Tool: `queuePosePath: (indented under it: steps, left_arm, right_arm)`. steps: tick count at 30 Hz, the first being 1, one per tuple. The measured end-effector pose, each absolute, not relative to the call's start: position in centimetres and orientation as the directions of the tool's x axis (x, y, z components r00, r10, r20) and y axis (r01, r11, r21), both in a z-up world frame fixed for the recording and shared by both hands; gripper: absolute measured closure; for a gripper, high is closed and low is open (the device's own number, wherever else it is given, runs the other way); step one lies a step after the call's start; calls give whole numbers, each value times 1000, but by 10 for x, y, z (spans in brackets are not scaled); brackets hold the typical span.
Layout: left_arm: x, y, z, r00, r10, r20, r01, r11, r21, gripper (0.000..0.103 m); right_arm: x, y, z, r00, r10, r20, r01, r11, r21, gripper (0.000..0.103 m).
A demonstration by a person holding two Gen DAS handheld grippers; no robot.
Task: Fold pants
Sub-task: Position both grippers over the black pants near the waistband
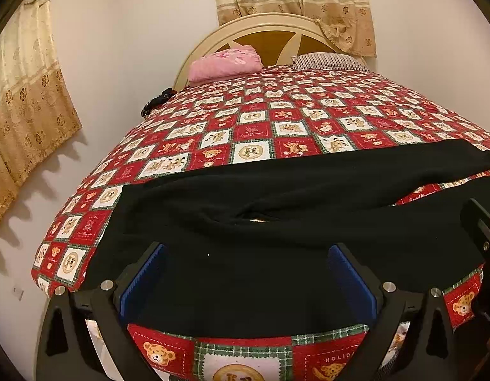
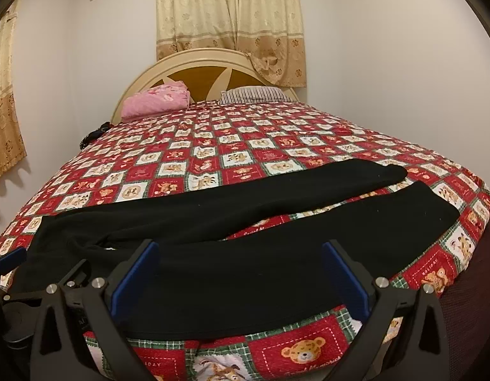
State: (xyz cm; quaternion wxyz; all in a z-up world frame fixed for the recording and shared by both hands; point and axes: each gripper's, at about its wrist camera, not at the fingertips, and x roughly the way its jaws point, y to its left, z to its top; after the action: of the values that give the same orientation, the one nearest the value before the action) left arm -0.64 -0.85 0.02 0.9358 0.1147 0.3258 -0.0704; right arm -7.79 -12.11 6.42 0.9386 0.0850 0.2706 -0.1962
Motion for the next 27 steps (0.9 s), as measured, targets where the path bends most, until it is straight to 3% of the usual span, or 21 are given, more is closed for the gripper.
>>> queuePosePath:
  steps: [27]
  left_arm:
    - [0, -4, -7, 764, -47, -644, 202, 965, 168, 1]
  right_arm:
    - [-75, -121, 60, 766, -320, -558, 418, 907, 53, 0]
